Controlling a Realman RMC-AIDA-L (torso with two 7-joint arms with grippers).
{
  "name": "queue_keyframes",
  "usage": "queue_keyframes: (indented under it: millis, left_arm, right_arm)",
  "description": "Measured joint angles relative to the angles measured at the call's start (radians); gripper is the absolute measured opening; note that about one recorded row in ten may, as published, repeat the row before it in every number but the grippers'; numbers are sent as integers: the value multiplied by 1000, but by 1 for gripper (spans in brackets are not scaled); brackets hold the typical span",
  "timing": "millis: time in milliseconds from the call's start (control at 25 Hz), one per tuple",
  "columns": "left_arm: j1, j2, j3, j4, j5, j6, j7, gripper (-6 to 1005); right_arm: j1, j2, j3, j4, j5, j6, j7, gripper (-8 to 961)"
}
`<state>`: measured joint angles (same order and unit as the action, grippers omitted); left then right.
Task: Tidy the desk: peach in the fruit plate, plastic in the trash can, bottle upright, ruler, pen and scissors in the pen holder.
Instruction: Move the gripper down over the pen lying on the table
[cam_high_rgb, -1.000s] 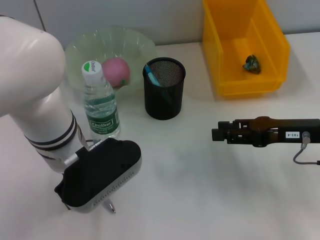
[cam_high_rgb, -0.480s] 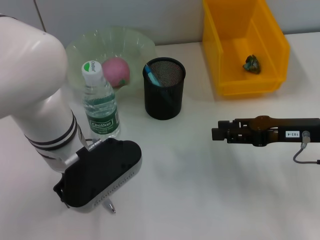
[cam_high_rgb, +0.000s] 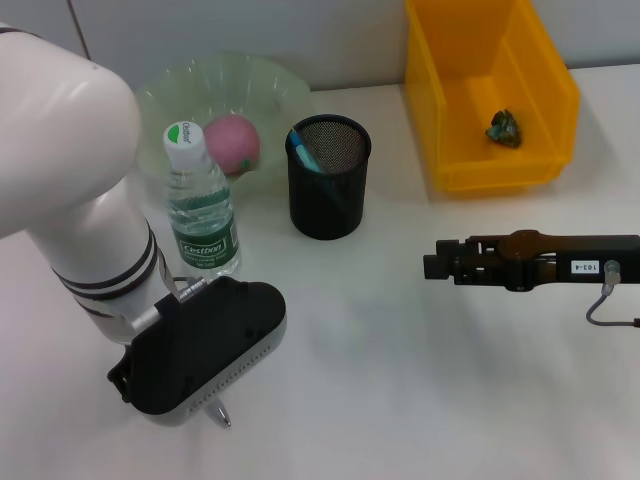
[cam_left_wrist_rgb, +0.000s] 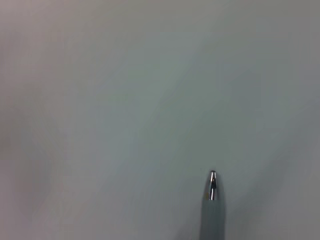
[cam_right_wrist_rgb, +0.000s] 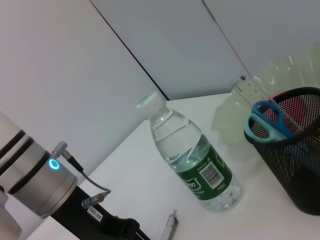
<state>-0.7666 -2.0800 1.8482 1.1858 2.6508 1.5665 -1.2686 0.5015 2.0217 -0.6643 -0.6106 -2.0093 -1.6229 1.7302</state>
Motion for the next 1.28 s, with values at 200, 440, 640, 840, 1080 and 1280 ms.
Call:
queue_keyframes:
  millis: [200, 440, 640, 840, 1080, 1280]
  left_arm:
    - [0, 0, 2, 0, 0, 1, 0, 553]
    - [0, 0, 4, 0, -1, 3, 0, 517]
    - [0, 0, 16, 0, -5, 3, 0, 510]
    - [0, 0, 26, -3, -8, 1, 0, 500]
    - [1, 0, 30, -3, -9, -1, 2, 453]
    - [1, 0, 30, -6, -9, -4, 4, 391]
  right_arm:
    - [0, 0, 0, 0, 3, 0, 0, 574]
    - [0, 1, -1, 0, 4, 0, 1, 574]
    - [0, 1, -3, 0, 6, 0, 1, 573]
    - [3, 2, -3, 0, 6, 0, 2, 573]
    - [3, 2, -3, 0, 4, 0, 3, 573]
    - [4, 2, -3, 0, 3, 0, 4, 574]
